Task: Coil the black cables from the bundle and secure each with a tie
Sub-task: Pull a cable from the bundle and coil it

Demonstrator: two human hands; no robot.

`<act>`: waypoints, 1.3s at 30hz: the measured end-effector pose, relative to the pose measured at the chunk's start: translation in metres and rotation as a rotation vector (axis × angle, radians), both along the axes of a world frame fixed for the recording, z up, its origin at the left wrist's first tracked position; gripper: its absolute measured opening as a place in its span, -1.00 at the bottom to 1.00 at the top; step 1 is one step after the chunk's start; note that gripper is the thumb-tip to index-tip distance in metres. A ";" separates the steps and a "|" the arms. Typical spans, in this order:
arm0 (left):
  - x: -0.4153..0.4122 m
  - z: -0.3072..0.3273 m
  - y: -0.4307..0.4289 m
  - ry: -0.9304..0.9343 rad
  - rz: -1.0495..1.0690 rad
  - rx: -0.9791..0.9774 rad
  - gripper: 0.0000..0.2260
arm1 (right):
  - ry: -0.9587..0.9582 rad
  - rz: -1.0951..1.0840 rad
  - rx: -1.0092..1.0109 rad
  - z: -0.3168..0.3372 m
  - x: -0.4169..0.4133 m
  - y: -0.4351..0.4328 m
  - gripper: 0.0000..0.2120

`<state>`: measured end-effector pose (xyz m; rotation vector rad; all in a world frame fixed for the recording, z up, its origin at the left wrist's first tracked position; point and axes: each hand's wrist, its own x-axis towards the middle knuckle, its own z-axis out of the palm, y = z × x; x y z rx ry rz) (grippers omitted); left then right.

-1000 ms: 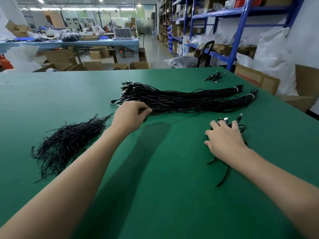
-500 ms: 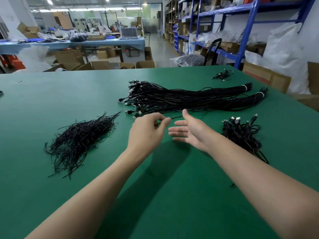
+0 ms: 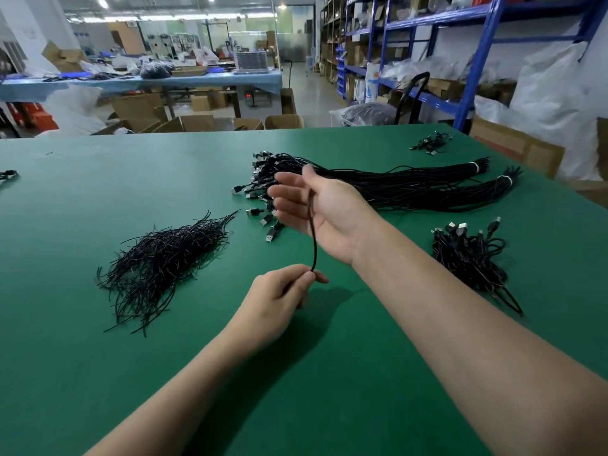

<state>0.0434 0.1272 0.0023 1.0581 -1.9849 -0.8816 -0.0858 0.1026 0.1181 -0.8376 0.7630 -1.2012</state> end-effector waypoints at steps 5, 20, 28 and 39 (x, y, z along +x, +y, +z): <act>0.001 0.006 0.001 0.365 0.074 0.136 -0.87 | 0.419 -0.012 -0.203 -0.020 0.004 0.032 -0.73; 0.011 -0.006 0.014 0.038 -0.137 0.015 -0.80 | -0.117 -0.069 0.060 -0.054 -0.016 0.054 -0.68; 0.008 -0.008 0.014 0.234 -0.197 0.179 -0.84 | -0.023 -0.063 0.002 -0.061 -0.016 0.061 -0.70; 0.023 0.021 0.008 0.263 0.027 -0.082 -0.70 | 0.043 0.013 -0.018 -0.057 -0.030 0.069 -0.75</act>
